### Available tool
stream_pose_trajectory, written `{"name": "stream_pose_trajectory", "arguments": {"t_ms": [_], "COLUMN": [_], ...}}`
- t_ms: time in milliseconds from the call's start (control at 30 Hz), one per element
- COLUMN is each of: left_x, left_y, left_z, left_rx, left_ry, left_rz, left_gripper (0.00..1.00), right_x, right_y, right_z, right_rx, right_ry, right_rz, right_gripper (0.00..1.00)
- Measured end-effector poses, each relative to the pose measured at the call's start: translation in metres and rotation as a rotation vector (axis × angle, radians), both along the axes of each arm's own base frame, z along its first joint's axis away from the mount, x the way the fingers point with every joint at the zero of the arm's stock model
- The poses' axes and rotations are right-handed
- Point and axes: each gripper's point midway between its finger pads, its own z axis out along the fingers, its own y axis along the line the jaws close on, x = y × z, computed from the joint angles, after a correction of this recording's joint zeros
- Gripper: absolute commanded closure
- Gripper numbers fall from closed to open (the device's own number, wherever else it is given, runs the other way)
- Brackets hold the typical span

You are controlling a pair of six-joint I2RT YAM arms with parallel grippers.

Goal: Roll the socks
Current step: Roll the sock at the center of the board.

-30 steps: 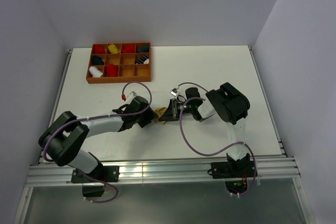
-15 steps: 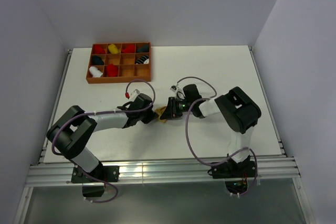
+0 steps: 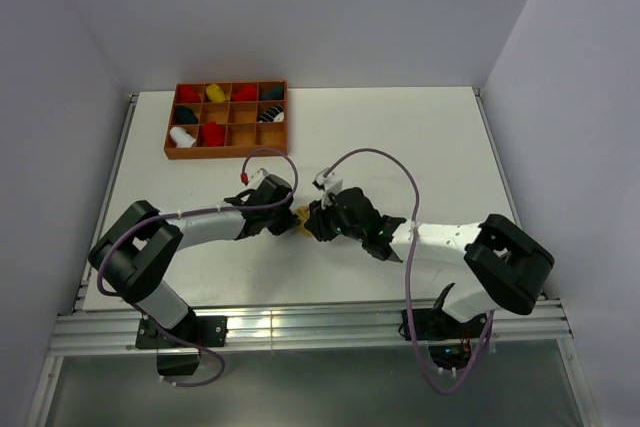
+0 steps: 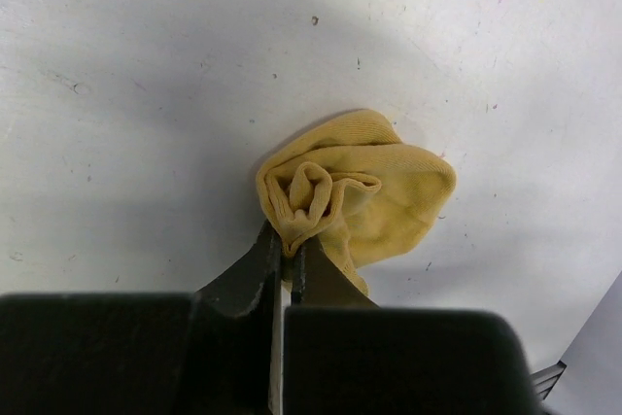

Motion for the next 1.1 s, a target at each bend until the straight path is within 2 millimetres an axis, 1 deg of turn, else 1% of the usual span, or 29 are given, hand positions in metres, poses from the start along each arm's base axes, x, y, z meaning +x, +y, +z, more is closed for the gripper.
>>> {"name": "stream_pose_trajectory", "arguments": {"t_ms": [100, 200, 400, 700, 833, 1100], "left_x": [-0.001, -0.002, -0.005, -0.005, -0.006, -0.006], "left_y": [0.0, 0.0, 0.0, 0.0, 0.0, 0.001], "left_z": [0.0, 0.001, 0.0, 0.001, 0.001, 0.001], "left_rx": [0.008, 0.011, 0.015, 0.016, 0.022, 0.028], "left_ry": [0.008, 0.014, 0.027, 0.03, 0.033, 0.035], "left_rz": [-0.005, -0.011, -0.019, -0.027, -0.034, -0.036], "left_gripper": [1.0, 1.0, 1.0, 1.0, 1.0, 0.99], "right_x": [-0.011, -0.015, -0.014, -0.006, -0.004, -0.002], "right_y": [0.002, 0.004, 0.009, 0.015, 0.015, 0.021], "right_z": [-0.009, -0.014, -0.03, -0.044, -0.054, -0.063], "right_rx": [-0.05, -0.086, -0.16, -0.205, -0.233, -0.271], "right_ry": [-0.046, -0.09, -0.146, -0.165, -0.158, -0.176], "right_rz": [0.021, 0.034, 0.049, 0.048, 0.05, 0.061], "right_gripper": [0.63, 0.62, 0.62, 0.59, 0.58, 0.59]}}
